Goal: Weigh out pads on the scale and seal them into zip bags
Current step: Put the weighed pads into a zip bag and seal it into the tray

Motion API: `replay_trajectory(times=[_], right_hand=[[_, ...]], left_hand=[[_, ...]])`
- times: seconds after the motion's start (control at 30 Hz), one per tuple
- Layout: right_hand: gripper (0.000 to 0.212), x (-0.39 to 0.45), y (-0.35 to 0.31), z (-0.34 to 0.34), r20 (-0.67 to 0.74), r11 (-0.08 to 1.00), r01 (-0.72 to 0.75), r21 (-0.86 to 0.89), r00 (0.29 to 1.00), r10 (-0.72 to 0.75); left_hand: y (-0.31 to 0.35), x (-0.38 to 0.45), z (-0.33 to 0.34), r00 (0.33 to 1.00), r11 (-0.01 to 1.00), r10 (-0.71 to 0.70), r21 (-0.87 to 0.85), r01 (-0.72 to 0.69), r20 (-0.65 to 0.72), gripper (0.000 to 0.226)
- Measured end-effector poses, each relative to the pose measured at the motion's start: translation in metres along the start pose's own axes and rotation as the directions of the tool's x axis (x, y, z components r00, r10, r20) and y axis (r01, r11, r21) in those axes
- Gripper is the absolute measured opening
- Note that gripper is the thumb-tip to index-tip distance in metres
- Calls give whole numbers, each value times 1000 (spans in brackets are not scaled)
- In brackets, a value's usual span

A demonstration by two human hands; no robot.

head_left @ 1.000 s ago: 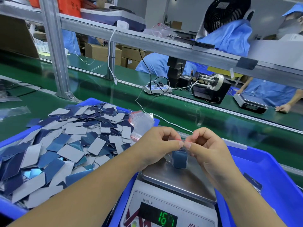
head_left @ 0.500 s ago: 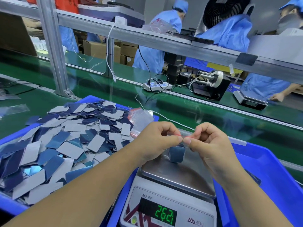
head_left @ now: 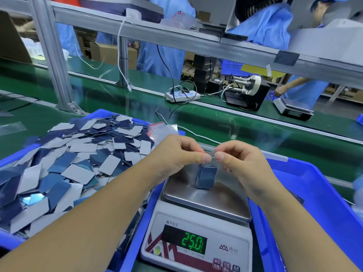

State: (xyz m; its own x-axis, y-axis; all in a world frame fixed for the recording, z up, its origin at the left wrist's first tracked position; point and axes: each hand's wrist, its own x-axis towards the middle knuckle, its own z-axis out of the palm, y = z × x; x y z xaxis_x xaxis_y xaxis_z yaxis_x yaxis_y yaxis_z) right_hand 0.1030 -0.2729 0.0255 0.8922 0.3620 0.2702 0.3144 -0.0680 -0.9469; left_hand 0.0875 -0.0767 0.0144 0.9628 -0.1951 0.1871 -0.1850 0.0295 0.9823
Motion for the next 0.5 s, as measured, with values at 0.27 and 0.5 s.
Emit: replay_trajectory(times=[0.27,0.5], right_hand=[[6,4,4,-3,-101,997,23,-74,994,-30],[15,2,11,-5,-4,976,-25,-217,1000,24]], left_hand=[[-3,3,1,995,997,-10,73,17,-96,9],[-2,3,-1,996,978,14,209,5,-88,18]])
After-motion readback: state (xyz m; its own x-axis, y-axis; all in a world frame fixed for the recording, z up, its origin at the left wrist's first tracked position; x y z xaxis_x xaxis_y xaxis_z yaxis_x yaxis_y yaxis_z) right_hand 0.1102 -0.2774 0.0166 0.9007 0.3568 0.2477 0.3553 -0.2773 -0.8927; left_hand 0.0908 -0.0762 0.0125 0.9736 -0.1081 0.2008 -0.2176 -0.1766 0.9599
